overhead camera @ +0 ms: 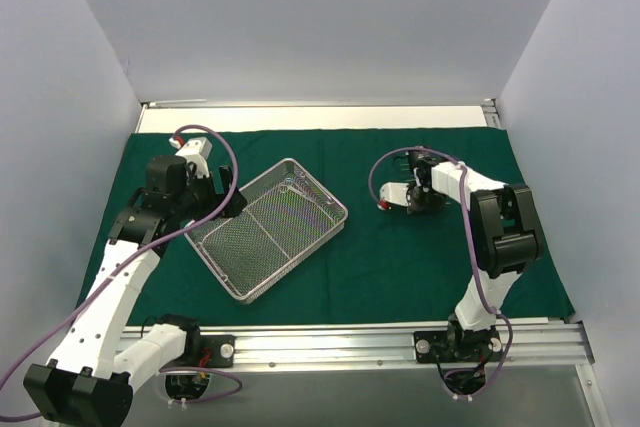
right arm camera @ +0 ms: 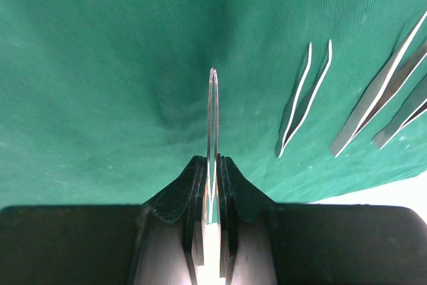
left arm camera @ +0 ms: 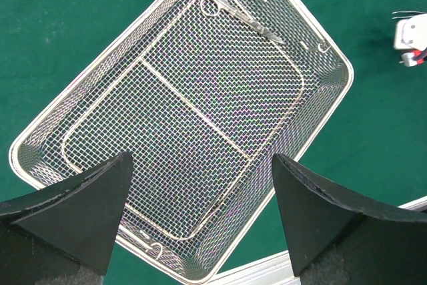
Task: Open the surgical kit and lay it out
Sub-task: Place the medical item in the surgical kit.
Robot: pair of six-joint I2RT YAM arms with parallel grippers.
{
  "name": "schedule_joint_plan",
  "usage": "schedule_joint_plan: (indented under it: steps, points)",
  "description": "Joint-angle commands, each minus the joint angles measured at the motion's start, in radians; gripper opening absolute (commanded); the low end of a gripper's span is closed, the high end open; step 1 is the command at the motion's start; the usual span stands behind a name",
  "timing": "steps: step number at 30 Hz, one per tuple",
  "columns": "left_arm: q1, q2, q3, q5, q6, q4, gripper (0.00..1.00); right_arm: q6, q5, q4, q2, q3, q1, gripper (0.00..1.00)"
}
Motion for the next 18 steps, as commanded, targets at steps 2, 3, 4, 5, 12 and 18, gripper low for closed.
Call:
schedule_joint_plan:
  steps: [2,3,4,5,12,18]
  points:
    - [-0.001,0.018,0.029,-0.019,0.012,0.027,0.94,-0.023,0.019,-0.021,0.019,0.005,-0.03,0.0]
    - [-0.001,0.026,0.029,-0.017,0.012,0.033,0.94,-0.023,0.017,-0.021,0.022,0.002,-0.032,0.0]
    - [-0.001,0.029,0.027,-0.014,0.01,0.036,0.94,-0.026,0.019,-0.015,0.025,0.001,-0.032,0.0]
    - [-0.001,0.032,0.026,-0.011,0.009,0.042,0.94,-0.028,0.017,-0.014,0.028,-0.002,-0.033,0.0]
    - [-0.003,0.049,0.029,-0.006,0.006,0.055,0.94,-0.026,0.005,-0.004,0.04,0.008,-0.035,0.0]
    - [-0.001,0.052,0.026,-0.003,0.007,0.056,0.94,-0.025,-0.001,0.009,0.065,0.025,-0.036,0.0]
